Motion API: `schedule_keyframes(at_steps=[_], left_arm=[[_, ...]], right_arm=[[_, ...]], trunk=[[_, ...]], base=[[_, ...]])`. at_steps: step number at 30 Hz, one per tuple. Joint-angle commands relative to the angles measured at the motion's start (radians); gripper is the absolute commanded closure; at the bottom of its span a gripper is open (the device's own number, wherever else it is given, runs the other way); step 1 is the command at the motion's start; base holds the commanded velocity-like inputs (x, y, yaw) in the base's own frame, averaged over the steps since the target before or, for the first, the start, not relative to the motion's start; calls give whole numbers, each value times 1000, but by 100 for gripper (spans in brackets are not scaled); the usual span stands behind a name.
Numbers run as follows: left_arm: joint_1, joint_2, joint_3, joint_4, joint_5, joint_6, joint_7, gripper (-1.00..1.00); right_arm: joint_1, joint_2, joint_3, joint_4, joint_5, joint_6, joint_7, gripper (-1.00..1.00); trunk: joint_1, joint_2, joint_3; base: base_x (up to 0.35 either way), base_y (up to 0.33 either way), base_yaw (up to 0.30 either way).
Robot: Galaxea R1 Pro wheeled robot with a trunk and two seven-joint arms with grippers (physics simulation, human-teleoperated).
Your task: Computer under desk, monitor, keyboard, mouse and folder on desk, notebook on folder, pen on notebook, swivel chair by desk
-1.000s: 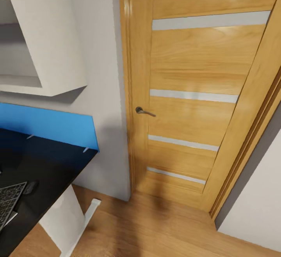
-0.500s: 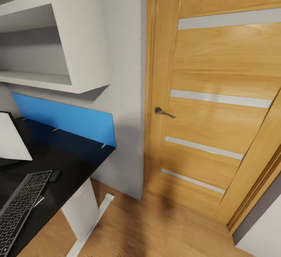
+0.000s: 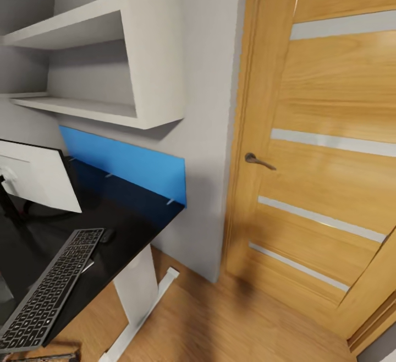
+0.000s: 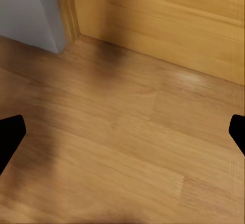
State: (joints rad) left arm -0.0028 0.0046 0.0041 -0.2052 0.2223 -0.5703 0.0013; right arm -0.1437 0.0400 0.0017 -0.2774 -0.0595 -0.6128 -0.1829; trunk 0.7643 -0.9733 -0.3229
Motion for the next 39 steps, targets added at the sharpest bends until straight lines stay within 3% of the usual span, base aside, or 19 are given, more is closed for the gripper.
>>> schedule_keyframes(at_steps=[1, 14, 28, 32, 35, 37, 39], left_arm=[[0, 0, 0, 0, 2, -2, 0, -100], [0, 0, 0, 0, 2, -3, 0, -100], [0, 3, 0, 0, 8, -2, 2, -100], [0, 4, 0, 0, 44, -2, 2, -100], [0, 5, 0, -2, 87, -2, 1, -100], [0, 17, 0, -5, 139, -3, 0, -100], [0, 23, 0, -6, 162, -4, 0, -100]], right_arm=[[0, 1, 1, 1, -6, -4, 0, -100], [0, 0, 2, 1, -4, -4, -1, -100], [0, -3, 1, 4, -3, -2, -1, -100], [0, -3, 1, 19, -3, -2, -1, -100], [0, -3, 1, 27, -3, -2, -1, -100], [0, -3, 1, 31, -3, 0, -1, -100], [0, -4, 1, 33, -4, 3, 0, -100]], trunk=[[0, -1, -1], [0, -1, -1], [0, -1, -1], [0, -1, -1], [0, -1, -1], [0, -1, -1], [0, -1, -1]], base=[[0, 0, 289], [-29, 0, 289], [-309, 0, 289], [-333, 0, 289], [-333, 0, 289], [-333, 0, 289], [-327, 0, 289]])
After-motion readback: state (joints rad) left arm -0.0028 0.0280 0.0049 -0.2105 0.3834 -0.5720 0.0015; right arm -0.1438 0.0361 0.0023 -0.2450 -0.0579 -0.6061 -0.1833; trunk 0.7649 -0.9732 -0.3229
